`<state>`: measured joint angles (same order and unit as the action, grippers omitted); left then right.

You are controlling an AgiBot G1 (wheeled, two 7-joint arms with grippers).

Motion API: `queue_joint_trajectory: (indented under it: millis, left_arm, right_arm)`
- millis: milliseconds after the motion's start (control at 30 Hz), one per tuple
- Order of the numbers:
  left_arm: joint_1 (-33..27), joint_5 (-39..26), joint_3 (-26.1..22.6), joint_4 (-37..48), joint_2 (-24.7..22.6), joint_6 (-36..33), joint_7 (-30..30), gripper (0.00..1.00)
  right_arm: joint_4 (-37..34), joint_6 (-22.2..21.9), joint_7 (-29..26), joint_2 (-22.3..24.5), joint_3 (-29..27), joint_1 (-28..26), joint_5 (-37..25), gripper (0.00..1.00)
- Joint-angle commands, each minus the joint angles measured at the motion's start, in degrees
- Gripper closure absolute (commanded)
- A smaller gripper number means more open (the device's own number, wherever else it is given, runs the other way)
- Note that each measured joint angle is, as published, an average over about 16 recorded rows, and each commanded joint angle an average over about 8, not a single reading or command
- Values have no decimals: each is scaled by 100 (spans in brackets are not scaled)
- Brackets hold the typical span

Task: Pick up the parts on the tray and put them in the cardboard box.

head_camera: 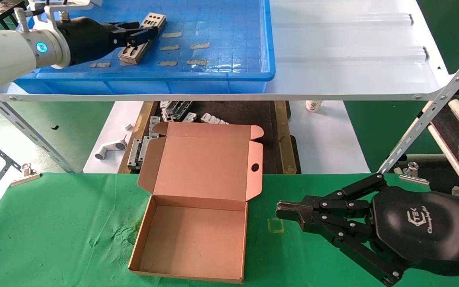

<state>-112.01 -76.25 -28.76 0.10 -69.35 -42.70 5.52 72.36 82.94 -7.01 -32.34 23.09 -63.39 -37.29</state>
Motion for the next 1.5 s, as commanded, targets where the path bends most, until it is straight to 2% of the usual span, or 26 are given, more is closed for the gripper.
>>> queue_joint_trajectory:
  millis: [33,600,1033,1233,1500]
  left_arm:
    - [-5,-4,-3,-3,3,20,4,100]
    - [-111,194,136,-140,104,-142,-142,100]
    - [-321,384,260,-314,398,-1116,-504,100]
    - [-413,384,243,-507,592,-2037,-846,100]
    - [-383,314,87,-1132,1016,-4257,-1868,100]
  right_arm:
    - [0,0,0,0,0,0,0,100]
    - [0,0,0,0,1,0,0,100]
    - [0,0,0,0,1,0,1,100]
    - [0,0,0,0,1,0,1,100]
    - [0,0,1,0,1,0,1,100]
